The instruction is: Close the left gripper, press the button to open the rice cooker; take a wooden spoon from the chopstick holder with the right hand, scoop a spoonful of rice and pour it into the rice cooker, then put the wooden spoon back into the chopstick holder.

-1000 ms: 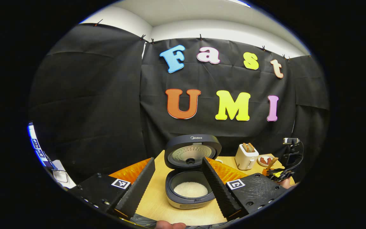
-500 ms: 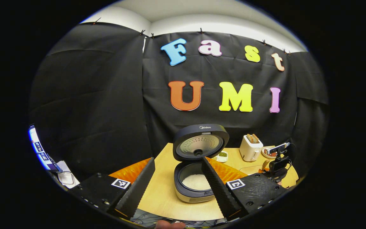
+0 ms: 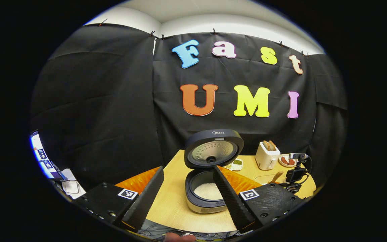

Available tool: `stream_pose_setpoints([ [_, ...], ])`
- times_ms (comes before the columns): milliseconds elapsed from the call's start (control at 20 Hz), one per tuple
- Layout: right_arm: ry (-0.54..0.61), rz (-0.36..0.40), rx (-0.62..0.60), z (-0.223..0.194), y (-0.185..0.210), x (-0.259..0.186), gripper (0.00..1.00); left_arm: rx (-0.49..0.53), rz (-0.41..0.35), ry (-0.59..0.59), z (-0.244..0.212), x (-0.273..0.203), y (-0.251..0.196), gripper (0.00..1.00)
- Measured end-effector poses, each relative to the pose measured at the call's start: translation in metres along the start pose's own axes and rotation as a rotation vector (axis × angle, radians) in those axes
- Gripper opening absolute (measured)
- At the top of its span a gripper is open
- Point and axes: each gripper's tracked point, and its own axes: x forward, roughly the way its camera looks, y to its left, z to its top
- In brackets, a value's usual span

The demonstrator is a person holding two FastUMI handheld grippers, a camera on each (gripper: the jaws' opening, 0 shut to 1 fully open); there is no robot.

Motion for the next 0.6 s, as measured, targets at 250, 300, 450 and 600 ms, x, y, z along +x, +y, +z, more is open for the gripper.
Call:
stream_pose_setpoints([
  [250,0.08,0.114,0.27,0.002,0.007,-0.003,0.09,-0.018,0.01,0.0,0.001,-0.002,-0.002,0.95],
  [300,0.089,0.13,0.315,0.004,0.005,-0.003,0.09,-0.022,0.01,-0.001,0.001,-0.002,-0.004,0.95],
  [450,0.097,0.157,0.39,0.011,-0.008,-0.002,0.09,-0.024,0.006,-0.003,0.004,-0.002,-0.016,0.95],
  [600,0.089,0.177,0.433,0.025,-0.023,-0.005,0.09,-0.033,0.002,-0.007,0.008,-0.002,-0.031,0.95],
])
